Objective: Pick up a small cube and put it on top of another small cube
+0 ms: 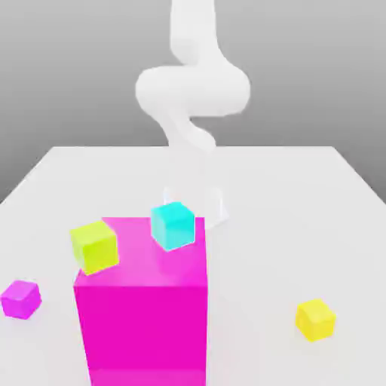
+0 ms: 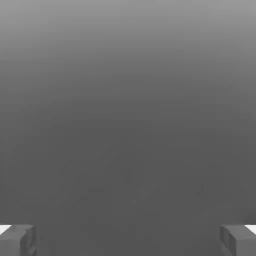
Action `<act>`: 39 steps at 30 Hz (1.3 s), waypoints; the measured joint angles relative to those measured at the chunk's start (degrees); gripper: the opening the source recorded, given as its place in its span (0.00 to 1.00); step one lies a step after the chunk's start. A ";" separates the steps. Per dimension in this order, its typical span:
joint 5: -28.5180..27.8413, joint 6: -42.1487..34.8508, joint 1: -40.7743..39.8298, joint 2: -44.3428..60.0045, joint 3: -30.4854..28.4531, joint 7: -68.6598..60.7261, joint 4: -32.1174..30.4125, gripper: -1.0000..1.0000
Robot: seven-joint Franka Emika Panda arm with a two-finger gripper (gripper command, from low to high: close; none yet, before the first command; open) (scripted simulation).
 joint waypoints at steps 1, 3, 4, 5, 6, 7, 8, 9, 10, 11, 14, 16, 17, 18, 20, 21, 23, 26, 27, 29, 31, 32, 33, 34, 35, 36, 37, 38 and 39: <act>-0.03 0.99 -1.48 2.26 -0.20 2.29 -0.50 0.50; -0.05 2.87 -4.31 6.55 -0.58 6.61 -1.45 0.50; -0.07 3.79 -5.66 8.64 -0.81 8.74 -1.91 0.50; 0.01 4.70 -7.09 10.73 -0.96 10.77 -2.37 0.50; -0.02 5.62 -8.42 12.81 -1.20 12.89 -2.83 0.50; -0.06 6.53 -9.72 14.89 -1.47 15.00 -3.29 0.50; -0.12 7.45 -10.93 16.96 -1.83 17.13 -3.75 0.50; -0.17 8.36 -12.13 19.04 -2.20 19.25 -4.21 0.50; -0.18 9.30 -13.31 21.11 -2.59 21.33 -4.68 0.50; -0.23 10.19 -14.41 23.18 -3.07 23.46 -5.14 0.50; -0.15 12.92 -17.53 29.40 -4.70 29.67 -6.51 0.50; 0.15 14.74 -19.37 33.56 -5.99 33.63 -7.43 0.50; 0.39 15.65 -20.64 35.64 -6.73 35.54 -7.89 0.50; 0.74 16.56 -22.02 37.73 -7.39 37.38 -8.35 0.50; 1.71 18.37 -24.84 41.92 -8.39 40.85 -9.26 0.50; 2.32 19.27 -25.55 44.02 -8.78 42.50 -9.72 0.50; 3.90 21.05 -26.73 48.26 -9.74 45.53 -10.62 0.50; 7.10 24.30 -28.54 54.63 -10.28 47.68 -11.18 0.50; 8.11 25.78 -29.20 56.72 -9.69 47.33 -10.91 0.50; 9.95 28.90 -30.57 60.87 -8.13 46.25 -10.15 0.50; 11.11 31.57 -31.93 64.24 -6.55 45.40 -9.46 0.00; 11.11 31.57 -31.93 64.24 -6.55 45.40 -9.46 0.00; 11.10 31.58 -31.93 64.24 -6.55 45.41 -9.46 0.00; 11.08 31.62 -31.94 64.24 -6.55 45.43 -9.46 0.00; 11.07 31.66 -31.94 64.24 -6.55 45.44 -9.46 0.00; 11.05 31.70 -31.94 64.24 -6.54 45.46 -9.46 0.00; 11.27 32.20 -32.21 64.89 -6.23 45.30 -9.32 0.00; 11.03 31.63 -32.03 64.19 -6.48 45.47 -9.48 0.00; 10.47 30.54 -31.63 62.81 -7.01 45.90 -9.78 0.00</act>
